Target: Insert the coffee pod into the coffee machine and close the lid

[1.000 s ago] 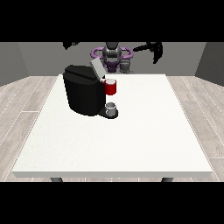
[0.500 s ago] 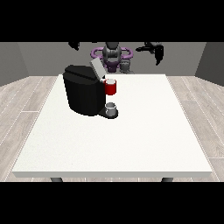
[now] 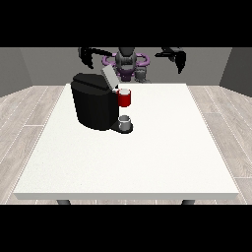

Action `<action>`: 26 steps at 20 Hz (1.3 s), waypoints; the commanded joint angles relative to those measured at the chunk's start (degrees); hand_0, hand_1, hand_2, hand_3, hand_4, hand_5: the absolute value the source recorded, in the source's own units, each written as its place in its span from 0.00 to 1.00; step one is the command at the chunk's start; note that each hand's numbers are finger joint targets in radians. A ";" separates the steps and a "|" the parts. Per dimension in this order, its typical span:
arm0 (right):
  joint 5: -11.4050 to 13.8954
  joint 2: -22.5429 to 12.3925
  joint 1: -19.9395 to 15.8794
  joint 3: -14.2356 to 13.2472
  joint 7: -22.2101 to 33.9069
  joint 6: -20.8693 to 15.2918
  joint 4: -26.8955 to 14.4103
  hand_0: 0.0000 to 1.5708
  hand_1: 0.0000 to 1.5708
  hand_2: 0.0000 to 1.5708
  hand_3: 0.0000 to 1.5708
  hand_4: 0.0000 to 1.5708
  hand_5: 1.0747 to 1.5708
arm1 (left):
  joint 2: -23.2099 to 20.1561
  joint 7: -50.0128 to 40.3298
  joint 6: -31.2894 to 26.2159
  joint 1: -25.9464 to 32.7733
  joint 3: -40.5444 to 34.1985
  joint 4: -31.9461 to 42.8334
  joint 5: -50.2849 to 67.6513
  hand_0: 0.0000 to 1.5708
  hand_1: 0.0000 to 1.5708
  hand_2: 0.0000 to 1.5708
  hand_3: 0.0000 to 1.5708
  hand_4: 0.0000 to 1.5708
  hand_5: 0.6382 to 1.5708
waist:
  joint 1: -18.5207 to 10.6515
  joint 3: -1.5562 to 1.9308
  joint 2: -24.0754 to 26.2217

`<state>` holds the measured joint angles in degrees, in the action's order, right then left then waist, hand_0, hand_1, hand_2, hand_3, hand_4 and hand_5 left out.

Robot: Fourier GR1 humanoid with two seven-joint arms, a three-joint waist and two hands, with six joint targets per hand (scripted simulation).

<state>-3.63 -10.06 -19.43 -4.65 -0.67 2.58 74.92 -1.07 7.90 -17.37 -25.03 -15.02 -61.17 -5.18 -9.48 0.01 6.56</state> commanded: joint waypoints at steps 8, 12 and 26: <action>0.17 -0.88 -9.99 -2.95 -3.30 0.55 -10.72 0.00 0.00 0.00 0.00 0.00 1.00 | -0.29 -2.14 2.18 7.44 4.86 -13.28 3.57 0.00 0.00 0.00 0.00 0.00 1.00 | -0.67 0.00 -7.17; 0.36 -1.08 -10.27 -2.05 -3.80 3.20 -12.25 0.00 0.00 0.00 0.00 0.00 1.00 | -0.43 -5.66 5.13 8.73 5.68 -16.85 3.76 0.00 0.00 0.00 0.00 0.00 1.00 | 2.23 0.00 -6.87; 3.62 0.24 -20.69 -1.37 -1.17 0.75 -15.93 0.00 0.00 0.00 0.00 0.00 1.00 | -3.62 -2.19 4.91 10.02 4.46 -17.23 6.89 0.00 0.00 0.00 0.00 0.08 1.00 | 1.53 -0.01 -11.12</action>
<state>0.08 -9.43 -36.05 -5.07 -2.87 3.42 61.08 -4.61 4.43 -13.15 -14.69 -10.83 -78.40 1.67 -7.29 -0.10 -2.50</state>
